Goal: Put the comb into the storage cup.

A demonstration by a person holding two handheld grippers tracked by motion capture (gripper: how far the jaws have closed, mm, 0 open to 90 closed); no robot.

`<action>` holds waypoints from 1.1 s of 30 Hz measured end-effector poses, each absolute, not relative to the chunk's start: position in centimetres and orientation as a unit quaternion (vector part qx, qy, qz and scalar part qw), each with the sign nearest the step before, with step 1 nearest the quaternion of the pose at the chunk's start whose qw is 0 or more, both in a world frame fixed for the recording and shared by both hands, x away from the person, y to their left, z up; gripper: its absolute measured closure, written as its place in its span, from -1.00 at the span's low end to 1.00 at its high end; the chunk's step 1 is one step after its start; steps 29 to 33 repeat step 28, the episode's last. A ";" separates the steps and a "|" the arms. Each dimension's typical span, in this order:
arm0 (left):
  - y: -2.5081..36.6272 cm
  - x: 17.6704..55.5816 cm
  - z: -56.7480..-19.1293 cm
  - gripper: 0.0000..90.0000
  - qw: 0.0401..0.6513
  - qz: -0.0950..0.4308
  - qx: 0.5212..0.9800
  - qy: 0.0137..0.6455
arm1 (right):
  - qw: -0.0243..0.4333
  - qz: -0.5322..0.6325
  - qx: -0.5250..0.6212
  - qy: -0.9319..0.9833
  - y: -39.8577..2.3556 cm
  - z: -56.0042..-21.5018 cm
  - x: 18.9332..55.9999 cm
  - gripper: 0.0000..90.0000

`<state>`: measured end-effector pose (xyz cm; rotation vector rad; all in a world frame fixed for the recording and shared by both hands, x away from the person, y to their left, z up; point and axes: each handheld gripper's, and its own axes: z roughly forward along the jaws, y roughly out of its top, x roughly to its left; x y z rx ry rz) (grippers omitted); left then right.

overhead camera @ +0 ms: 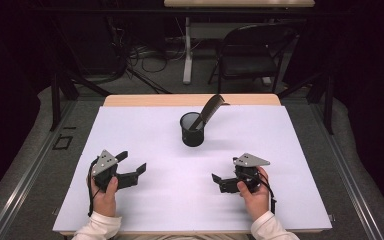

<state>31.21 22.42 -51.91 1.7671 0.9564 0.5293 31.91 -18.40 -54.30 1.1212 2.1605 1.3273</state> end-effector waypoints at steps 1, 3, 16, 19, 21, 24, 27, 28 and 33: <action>22.4 31.2 -51.9 -0.65 0.507 0.220 0.733 0.397 | 0.183 0.471 0.397 0.766 -18.3 -54.4 31.9 -0.99; 22.4 31.2 -51.9 -0.65 0.507 0.219 0.734 0.396 | 0.183 0.468 0.394 0.770 -18.1 -54.4 31.9 -0.99; 22.3 31.2 -52.0 -0.65 0.506 0.219 0.734 0.396 | 0.178 0.468 0.389 0.773 -17.8 -54.5 31.8 -0.97; 22.3 31.3 -52.0 -0.65 0.505 0.219 0.735 0.396 | 0.175 0.468 0.389 0.774 -17.7 -54.5 31.8 -0.97; 22.3 31.3 -52.1 -0.65 0.503 0.220 0.735 0.397 | 0.174 0.467 0.387 0.776 -17.7 -54.5 31.8 -0.96; 22.3 31.3 -52.1 -0.65 0.503 0.218 0.736 0.396 | 0.175 0.467 0.386 0.776 -17.7 -54.5 31.8 -0.95; 22.3 31.4 -52.1 -0.65 0.501 0.220 0.736 0.398 | 0.172 0.469 0.387 0.775 -17.7 -54.5 31.8 -0.95; 22.4 31.5 -52.2 -0.65 0.501 0.220 0.736 0.399 | 0.171 0.469 0.385 0.776 -17.7 -54.5 31.8 -0.95; 22.4 31.5 -52.2 -0.65 0.501 0.220 0.736 0.399 | 0.171 0.469 0.385 0.776 -17.7 -54.5 31.8 -0.95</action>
